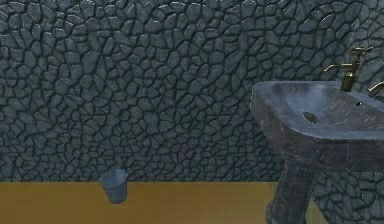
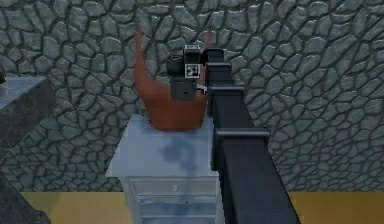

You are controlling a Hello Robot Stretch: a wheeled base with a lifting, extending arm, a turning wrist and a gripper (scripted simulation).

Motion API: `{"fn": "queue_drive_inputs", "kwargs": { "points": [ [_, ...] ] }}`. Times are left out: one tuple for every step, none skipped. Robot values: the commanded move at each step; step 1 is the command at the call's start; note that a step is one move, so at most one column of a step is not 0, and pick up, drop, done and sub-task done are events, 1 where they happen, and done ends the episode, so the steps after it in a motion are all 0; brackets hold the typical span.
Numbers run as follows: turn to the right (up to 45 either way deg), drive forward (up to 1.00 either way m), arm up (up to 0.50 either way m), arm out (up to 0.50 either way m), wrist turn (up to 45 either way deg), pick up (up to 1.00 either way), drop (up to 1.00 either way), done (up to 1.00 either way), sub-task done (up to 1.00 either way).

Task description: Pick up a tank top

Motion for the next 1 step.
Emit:
{"fn": "queue_drive_inputs", "kwargs": {
  "points": [
    [0.0, 0.00, 0.00, 0.00, 0.0, 0.00, 0.00, 1.00, 0.00]
  ]
}}
